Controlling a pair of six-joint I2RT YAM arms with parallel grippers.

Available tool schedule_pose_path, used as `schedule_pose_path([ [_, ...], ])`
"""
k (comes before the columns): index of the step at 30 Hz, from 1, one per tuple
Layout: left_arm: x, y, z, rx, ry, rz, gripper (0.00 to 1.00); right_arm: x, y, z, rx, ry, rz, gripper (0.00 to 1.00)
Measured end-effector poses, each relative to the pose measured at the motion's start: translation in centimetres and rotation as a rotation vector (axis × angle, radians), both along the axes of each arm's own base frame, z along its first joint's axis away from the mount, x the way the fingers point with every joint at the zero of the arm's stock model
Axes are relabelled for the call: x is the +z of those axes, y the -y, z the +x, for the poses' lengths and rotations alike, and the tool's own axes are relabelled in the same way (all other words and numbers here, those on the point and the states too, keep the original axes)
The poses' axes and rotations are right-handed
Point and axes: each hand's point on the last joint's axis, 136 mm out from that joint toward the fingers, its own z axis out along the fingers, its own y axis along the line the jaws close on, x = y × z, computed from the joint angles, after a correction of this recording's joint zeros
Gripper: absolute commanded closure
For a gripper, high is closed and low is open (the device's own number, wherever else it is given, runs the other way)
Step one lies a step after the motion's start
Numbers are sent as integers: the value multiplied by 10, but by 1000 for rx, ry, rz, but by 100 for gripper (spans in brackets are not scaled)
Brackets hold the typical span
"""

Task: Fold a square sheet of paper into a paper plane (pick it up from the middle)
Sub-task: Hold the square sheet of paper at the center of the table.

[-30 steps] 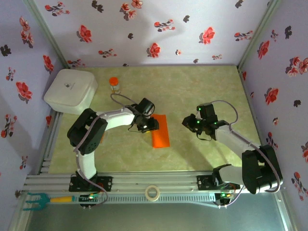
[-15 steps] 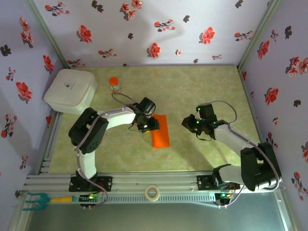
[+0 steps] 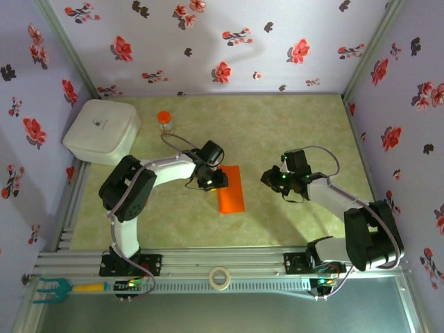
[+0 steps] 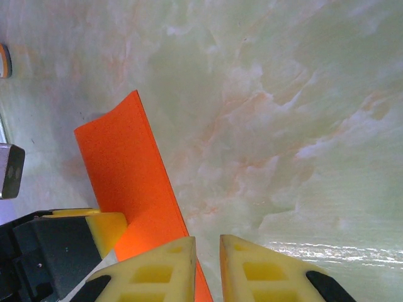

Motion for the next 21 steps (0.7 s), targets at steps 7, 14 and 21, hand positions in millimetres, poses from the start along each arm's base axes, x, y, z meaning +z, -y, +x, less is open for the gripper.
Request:
schedule_pose_path([
  [7,0,0,0,-1,0,0,63,1,-1,0,5,1,6,81],
  [14,0,1,1,-1,-3,2,60,0,-3,-1,10,-4,8,81],
  [21,0,2,1,-3,-11,10,59,-2,-3,-2,13,-10,7,80],
])
